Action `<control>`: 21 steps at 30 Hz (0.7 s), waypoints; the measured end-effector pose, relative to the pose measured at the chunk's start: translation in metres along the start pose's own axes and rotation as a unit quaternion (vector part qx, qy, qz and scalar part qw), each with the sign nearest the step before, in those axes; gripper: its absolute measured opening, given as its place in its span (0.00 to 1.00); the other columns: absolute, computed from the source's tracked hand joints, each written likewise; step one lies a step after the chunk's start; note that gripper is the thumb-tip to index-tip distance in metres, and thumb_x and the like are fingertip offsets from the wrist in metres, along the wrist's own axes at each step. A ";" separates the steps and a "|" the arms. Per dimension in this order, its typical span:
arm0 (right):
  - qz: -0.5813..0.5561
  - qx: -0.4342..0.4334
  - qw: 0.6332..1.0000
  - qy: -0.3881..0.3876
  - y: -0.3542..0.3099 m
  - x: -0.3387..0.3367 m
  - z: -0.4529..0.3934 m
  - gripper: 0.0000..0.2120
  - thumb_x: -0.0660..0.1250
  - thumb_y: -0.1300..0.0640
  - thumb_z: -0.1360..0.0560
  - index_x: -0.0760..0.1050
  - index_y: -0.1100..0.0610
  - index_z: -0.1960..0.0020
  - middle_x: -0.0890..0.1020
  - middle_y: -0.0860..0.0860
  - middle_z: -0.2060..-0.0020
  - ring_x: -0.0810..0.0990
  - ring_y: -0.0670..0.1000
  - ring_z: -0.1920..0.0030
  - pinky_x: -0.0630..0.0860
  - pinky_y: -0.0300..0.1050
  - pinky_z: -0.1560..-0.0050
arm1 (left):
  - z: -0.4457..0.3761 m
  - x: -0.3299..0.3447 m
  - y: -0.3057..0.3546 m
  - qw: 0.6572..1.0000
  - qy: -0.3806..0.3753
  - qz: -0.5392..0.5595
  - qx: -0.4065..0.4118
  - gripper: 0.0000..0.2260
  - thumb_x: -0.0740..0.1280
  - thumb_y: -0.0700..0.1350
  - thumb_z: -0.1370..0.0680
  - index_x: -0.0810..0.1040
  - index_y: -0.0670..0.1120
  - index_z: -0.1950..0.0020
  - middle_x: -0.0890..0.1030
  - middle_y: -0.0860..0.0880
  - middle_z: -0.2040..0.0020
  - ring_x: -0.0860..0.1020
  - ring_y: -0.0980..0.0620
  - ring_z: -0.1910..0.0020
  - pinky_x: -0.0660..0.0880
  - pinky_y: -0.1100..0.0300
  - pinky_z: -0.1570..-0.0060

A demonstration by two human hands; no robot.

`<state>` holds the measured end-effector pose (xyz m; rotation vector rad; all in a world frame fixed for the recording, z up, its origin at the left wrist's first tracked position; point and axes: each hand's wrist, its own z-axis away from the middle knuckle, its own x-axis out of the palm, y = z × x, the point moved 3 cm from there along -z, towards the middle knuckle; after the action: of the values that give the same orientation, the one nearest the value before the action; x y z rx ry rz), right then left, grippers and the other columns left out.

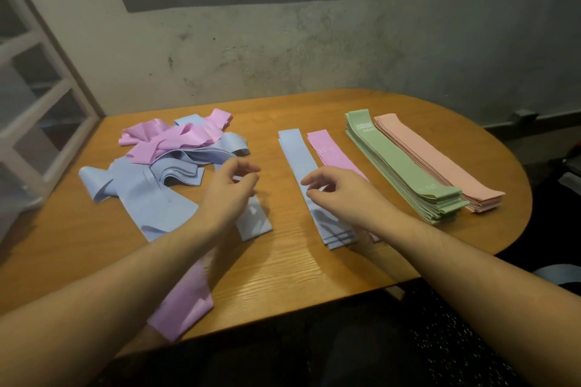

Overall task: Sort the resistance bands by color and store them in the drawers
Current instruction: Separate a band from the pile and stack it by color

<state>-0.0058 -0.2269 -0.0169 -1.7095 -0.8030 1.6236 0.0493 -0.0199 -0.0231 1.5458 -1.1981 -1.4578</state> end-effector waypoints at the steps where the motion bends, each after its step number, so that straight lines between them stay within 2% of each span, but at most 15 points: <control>1: 0.004 -0.005 1.000 -0.006 -0.003 0.006 -0.003 0.08 0.68 0.57 0.22 0.81 0.46 0.46 0.81 0.39 0.54 0.79 0.41 0.52 0.74 0.37 0.53 | 0.000 -0.009 -0.006 1.000 0.012 -0.016 0.011 0.08 0.65 0.40 0.20 0.78 0.53 0.52 0.81 0.52 0.53 0.78 0.52 0.60 0.73 0.57 0.60; 5: 0.034 -0.019 0.999 -0.034 -0.012 0.033 -0.012 0.06 0.69 0.55 0.23 0.82 0.46 0.48 0.81 0.40 0.55 0.78 0.39 0.56 0.74 0.37 0.53 | 0.008 -0.039 -0.035 0.993 0.006 -0.113 0.023 0.08 0.64 0.41 0.20 0.77 0.54 0.51 0.81 0.52 0.61 0.78 0.53 0.67 0.76 0.52 0.64; 6: 0.044 -0.027 0.998 -0.039 -0.014 0.039 -0.013 0.06 0.69 0.54 0.22 0.82 0.47 0.48 0.81 0.40 0.54 0.77 0.39 0.56 0.74 0.36 0.53 | 0.010 -0.044 -0.041 0.991 0.005 -0.132 0.036 0.08 0.65 0.41 0.21 0.77 0.55 0.52 0.80 0.54 0.61 0.78 0.55 0.66 0.76 0.53 0.64; 8: 0.057 -0.043 0.996 -0.048 -0.021 0.052 -0.015 0.07 0.69 0.53 0.22 0.83 0.49 0.46 0.81 0.41 0.54 0.77 0.40 0.57 0.70 0.28 0.58 | 0.015 -0.048 -0.049 0.985 0.011 -0.161 0.066 0.09 0.66 0.40 0.22 0.77 0.56 0.52 0.80 0.57 0.59 0.78 0.57 0.62 0.74 0.58 0.59; 10: 0.055 -0.054 0.996 -0.047 -0.026 0.064 -0.020 0.09 0.70 0.52 0.22 0.82 0.51 0.43 0.81 0.43 0.52 0.77 0.41 0.57 0.69 0.27 0.59 | 0.015 -0.048 -0.051 0.986 0.022 -0.146 0.073 0.09 0.67 0.40 0.22 0.78 0.56 0.53 0.80 0.59 0.61 0.77 0.58 0.61 0.71 0.62 0.59; 13: 0.010 -0.040 0.999 -0.025 -0.032 0.078 -0.035 0.14 0.72 0.50 0.23 0.77 0.50 0.39 0.81 0.46 0.52 0.77 0.43 0.57 0.73 0.38 0.54 | 0.013 -0.046 -0.050 0.990 0.029 -0.121 0.065 0.09 0.67 0.40 0.22 0.78 0.55 0.53 0.80 0.63 0.61 0.78 0.59 0.62 0.71 0.63 0.60; 15: -0.032 -0.017 0.999 -0.010 -0.036 0.085 -0.048 0.21 0.72 0.50 0.24 0.71 0.49 0.33 0.80 0.48 0.53 0.77 0.43 0.56 0.73 0.40 0.53 | 0.012 -0.048 -0.050 0.993 0.036 -0.103 0.055 0.08 0.67 0.40 0.22 0.77 0.55 0.53 0.80 0.61 0.63 0.77 0.59 0.63 0.71 0.63 0.60; 18: -0.061 0.003 0.998 0.011 -0.040 0.093 -0.068 0.31 0.72 0.50 0.24 0.64 0.50 0.25 0.80 0.49 0.56 0.80 0.49 0.51 0.76 0.48 0.45 | 0.014 -0.050 -0.050 0.995 0.045 -0.071 0.046 0.07 0.66 0.40 0.22 0.78 0.53 0.52 0.78 0.57 0.64 0.76 0.57 0.66 0.71 0.61 0.62; 21: -0.040 -0.008 0.999 0.029 -0.041 0.099 -0.082 0.29 0.71 0.51 0.23 0.66 0.49 0.25 0.78 0.47 0.58 0.79 0.49 0.53 0.79 0.51 0.46 | 0.014 -0.050 -0.049 0.996 0.044 -0.063 0.047 0.06 0.66 0.40 0.21 0.78 0.52 0.51 0.78 0.57 0.67 0.75 0.57 0.67 0.71 0.62 0.64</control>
<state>0.0805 -0.1261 -0.0418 -1.7051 -0.8474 1.5113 0.0466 0.0450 -0.0530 1.7588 -1.1494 -1.4147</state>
